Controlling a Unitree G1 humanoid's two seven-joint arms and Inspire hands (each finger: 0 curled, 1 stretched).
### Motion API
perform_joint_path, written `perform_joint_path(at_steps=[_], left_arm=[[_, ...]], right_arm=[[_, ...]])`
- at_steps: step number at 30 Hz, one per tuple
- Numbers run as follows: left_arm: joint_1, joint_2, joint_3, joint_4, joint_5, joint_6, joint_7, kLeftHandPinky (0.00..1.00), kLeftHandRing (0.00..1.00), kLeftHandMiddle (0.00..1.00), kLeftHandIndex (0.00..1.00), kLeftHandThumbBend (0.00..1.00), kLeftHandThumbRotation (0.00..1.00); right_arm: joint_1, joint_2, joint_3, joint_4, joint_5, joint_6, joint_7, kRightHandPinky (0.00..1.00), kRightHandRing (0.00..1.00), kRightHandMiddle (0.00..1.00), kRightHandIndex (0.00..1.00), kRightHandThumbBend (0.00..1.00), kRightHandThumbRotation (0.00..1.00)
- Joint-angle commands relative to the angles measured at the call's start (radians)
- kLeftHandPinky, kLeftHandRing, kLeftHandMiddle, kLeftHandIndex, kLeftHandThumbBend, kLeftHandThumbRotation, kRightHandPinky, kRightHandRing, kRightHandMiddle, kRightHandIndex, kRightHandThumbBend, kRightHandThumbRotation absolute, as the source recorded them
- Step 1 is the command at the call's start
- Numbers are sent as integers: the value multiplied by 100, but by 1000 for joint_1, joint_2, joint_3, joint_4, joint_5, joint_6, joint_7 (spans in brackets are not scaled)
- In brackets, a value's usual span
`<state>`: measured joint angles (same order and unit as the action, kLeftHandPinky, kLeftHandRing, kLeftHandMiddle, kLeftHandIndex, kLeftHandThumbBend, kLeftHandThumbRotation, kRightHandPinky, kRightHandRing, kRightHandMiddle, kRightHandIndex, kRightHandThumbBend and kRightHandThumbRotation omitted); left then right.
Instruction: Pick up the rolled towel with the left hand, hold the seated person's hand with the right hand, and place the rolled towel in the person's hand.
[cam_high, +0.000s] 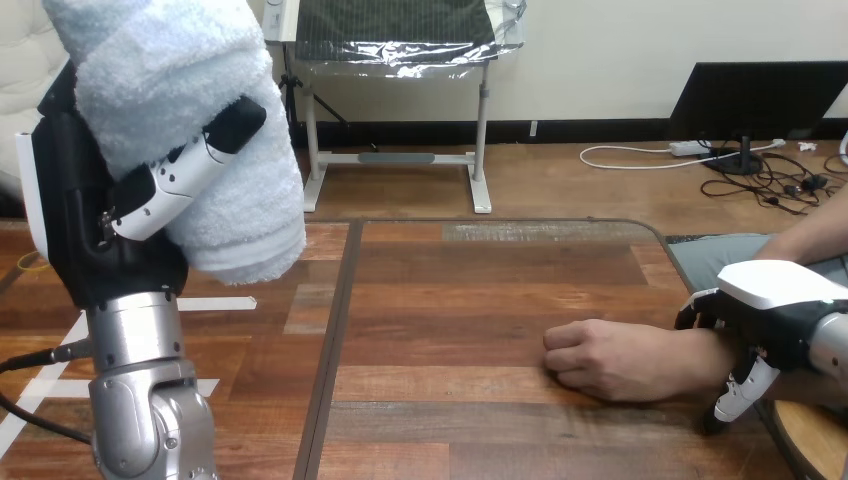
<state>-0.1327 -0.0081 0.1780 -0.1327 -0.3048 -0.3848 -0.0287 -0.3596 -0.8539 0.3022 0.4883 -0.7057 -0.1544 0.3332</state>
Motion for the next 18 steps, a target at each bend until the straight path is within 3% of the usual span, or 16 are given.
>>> perform_joint_path(at_steps=[1,18], left_arm=[[-44,-2,-8,-42,4,-17,-8,22,28,34,38,53,0],[-46,-5,-10,-40,4,-16,-8,22,28,34,39,54,0]], right_arm=[[-22,-35,-23,1,8,-8,-3,59,76,80,81,100,23],[-21,-39,-30,-10,15,-2,21,61,78,82,83,100,32]])
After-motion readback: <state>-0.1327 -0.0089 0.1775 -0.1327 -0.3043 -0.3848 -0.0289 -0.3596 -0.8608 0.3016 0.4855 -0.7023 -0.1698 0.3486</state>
